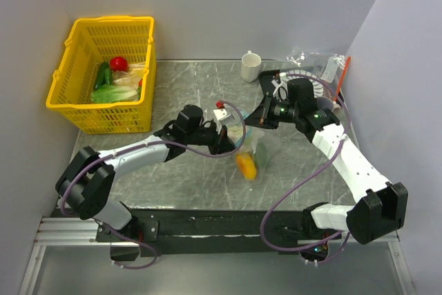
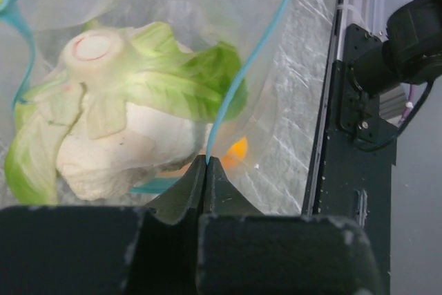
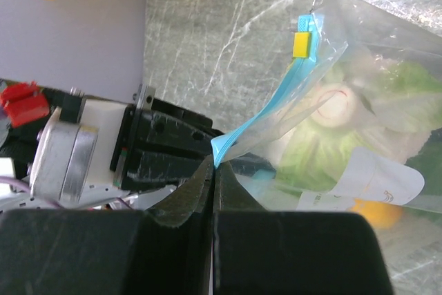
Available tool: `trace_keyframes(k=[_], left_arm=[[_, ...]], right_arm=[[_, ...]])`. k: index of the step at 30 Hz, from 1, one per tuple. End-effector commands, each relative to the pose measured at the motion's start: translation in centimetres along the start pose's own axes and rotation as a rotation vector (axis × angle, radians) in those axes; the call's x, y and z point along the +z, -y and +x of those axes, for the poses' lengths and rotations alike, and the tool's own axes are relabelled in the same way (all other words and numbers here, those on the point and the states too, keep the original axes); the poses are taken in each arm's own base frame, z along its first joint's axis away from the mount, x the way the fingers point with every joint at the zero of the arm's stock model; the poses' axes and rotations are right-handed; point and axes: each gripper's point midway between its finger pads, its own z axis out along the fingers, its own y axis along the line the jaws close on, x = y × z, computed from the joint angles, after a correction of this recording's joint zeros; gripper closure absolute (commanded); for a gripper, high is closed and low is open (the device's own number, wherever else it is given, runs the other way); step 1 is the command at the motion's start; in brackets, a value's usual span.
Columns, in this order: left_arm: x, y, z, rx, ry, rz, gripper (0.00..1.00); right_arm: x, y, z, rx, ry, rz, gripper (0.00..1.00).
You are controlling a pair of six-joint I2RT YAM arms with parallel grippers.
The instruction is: Place the food in the zip-top bag and seal the zipper
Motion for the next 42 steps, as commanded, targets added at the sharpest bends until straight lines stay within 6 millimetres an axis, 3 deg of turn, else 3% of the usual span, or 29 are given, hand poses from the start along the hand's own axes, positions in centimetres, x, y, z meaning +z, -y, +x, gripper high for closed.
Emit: trace_keyframes(k=[1,3,5,6,7,9,15,16,18,19,21,22,25,27,28,29,30,32,34,35,36,37,38,39,41,42], left_arm=[[0.0,1.9,-2.7,0.074,-0.007,0.013,0.99],[-0.8,2.1,-2.2,0.077,-0.077,-0.032,0.99],[-1.4,2.7,-3.8,0.140,-0.096,-0.056,0.99],[-2.2,2.4,-2.9,0.127,-0.161,-0.110,0.99],[-2.5,3.2,-4.7,0.158,-0.152,-0.121,0.99],[-3.5,3.2,-5.6,0.180,-0.180,-0.184,0.99],[-6.0,5.8,-9.4,0.217,-0.229,-0.297,0.99],[-6.3,6.6,-11.0,0.238,-0.207,-0.316,0.99],[-6.6,7.0,-10.9,0.233,-0.252,-0.343,0.99],[-6.8,8.1,-12.5,0.250,-0.225,-0.341,0.99],[-6.9,8.1,-12.2,0.247,-0.276,-0.369,0.99],[-7.2,8.5,-13.9,0.258,-0.244,-0.388,0.99],[-7.3,8.5,-14.3,0.253,-0.270,-0.410,0.99],[-6.7,9.2,-14.6,0.250,-0.239,-0.371,0.99],[-5.9,8.7,-12.7,0.227,-0.267,-0.365,0.99],[-5.9,9.3,-12.3,0.219,-0.246,-0.330,0.99],[-4.4,9.1,-10.6,0.212,-0.244,-0.289,0.99],[-4.0,9.2,-9.9,0.169,-0.224,-0.283,0.99],[-4.3,8.9,-10.2,0.166,-0.230,-0.314,0.99],[-4.3,8.7,-10.6,0.171,-0.237,-0.329,0.99],[-5.1,9.0,-13.4,0.192,-0.181,-0.353,0.99],[-5.9,9.3,-13.7,0.200,-0.205,-0.354,0.99],[-6.2,8.8,-14.7,0.212,-0.197,-0.397,0.99],[-7.3,9.4,-17.2,0.223,-0.140,-0.410,0.99],[-7.8,9.7,-18.2,0.266,-0.125,-0.404,0.99],[-7.4,9.6,-17.4,0.264,-0.138,-0.391,0.99]], right_arm=[[-1.4,-2.7,-2.6,-0.075,0.076,-0.064,1.00],[-1.5,-2.4,-2.8,-0.088,0.083,-0.049,1.00],[-1.6,-2.1,-3.1,-0.094,0.097,-0.024,1.00],[-1.6,-2.0,-3.2,-0.099,0.102,-0.018,1.00],[-1.6,-1.9,-3.5,-0.100,0.113,-0.007,1.00],[-1.6,-1.9,-3.8,-0.107,0.123,0.000,1.00],[-0.8,-1.0,-5.2,-0.115,0.137,0.060,1.00],[-0.5,-1.1,-5.5,-0.117,0.143,0.053,1.00],[0.3,-0.8,-5.6,-0.100,0.129,0.048,1.00],[0.6,-1.0,-5.8,-0.101,0.130,0.036,1.00],[1.2,-1.2,-6.1,-0.100,0.123,0.033,1.00],[1.3,-1.3,-6.3,-0.102,0.121,0.033,1.00],[1.3,-2.4,-6.9,-0.112,0.124,0.010,1.00],[0.8,-4.1,-7.9,-0.136,0.141,-0.022,1.00],[0.5,-4.5,-7.9,-0.136,0.132,-0.020,1.00],[-0.4,-6.0,-8.9,-0.169,0.158,-0.041,1.00],[-0.9,-6.6,-9.2,-0.178,0.165,-0.045,1.00],[-2.2,-8.0,-9.4,-0.199,0.185,-0.060,1.00],[-2.7,-8.0,-9.3,-0.203,0.203,-0.060,1.00],[-2.7,-7.3,-8.7,-0.193,0.204,-0.047,1.00],[-2.5,-6.6,-8.4,-0.185,0.205,-0.036,1.00],[-2.2,-6.1,-8.3,-0.185,0.210,-0.032,1.00],[-1.2,-4.4,-7.1,-0.160,0.177,-0.010,1.00],[-0.6,-3.6,-6.6,-0.149,0.161,-0.005,1.00],[0.6,-1.8,-5.5,-0.124,0.121,0.013,1.00],[0.8,-1.6,-5.1,-0.122,0.115,0.009,1.00]])
